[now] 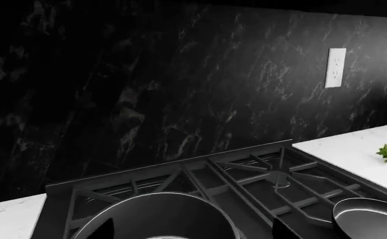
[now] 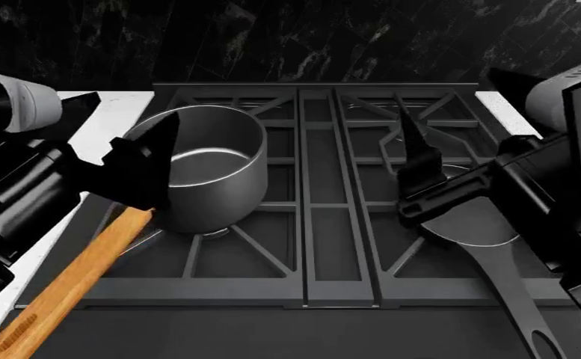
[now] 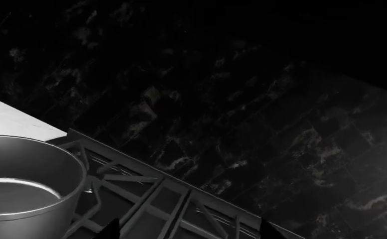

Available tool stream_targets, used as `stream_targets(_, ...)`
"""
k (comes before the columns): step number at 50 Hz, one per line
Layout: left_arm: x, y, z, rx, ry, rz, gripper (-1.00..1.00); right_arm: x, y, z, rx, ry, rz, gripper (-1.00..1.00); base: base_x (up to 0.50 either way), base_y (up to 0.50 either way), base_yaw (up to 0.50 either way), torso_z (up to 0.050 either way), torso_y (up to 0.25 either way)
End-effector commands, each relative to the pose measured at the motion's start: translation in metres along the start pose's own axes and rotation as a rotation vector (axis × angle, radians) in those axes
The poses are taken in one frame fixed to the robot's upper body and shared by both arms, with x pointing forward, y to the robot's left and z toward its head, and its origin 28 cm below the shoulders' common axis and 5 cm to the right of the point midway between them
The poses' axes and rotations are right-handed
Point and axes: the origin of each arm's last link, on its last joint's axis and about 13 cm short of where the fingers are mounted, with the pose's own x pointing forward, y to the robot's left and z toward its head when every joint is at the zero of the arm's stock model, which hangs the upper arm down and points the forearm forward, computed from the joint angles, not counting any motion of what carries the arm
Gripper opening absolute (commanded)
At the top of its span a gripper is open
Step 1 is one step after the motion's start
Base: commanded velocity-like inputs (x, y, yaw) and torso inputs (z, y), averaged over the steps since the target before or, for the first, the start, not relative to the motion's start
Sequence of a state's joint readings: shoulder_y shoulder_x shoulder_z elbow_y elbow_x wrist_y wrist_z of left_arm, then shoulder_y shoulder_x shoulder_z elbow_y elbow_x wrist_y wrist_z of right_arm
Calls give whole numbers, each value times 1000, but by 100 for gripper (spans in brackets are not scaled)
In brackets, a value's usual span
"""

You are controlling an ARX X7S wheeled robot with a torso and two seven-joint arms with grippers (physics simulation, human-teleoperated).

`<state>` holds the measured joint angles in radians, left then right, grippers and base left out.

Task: Place both pans onto different burners. Then place the celery and the sausage on different pans.

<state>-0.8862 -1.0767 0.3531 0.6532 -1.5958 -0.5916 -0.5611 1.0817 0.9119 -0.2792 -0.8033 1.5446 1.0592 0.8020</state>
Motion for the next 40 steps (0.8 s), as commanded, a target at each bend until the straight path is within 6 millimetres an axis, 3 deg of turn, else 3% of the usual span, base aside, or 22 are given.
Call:
stream_targets(1, 3, -4, 0, 15, -29, -3, 100, -4, 0, 12, -1, -55, 14, 100, 94, -500, 0, 0, 0)
stream_targets(40, -10, -15, 13, 46, -81, -52, 100, -10, 1, 9, 34, -60, 10, 100, 82, -500, 0, 0, 0)
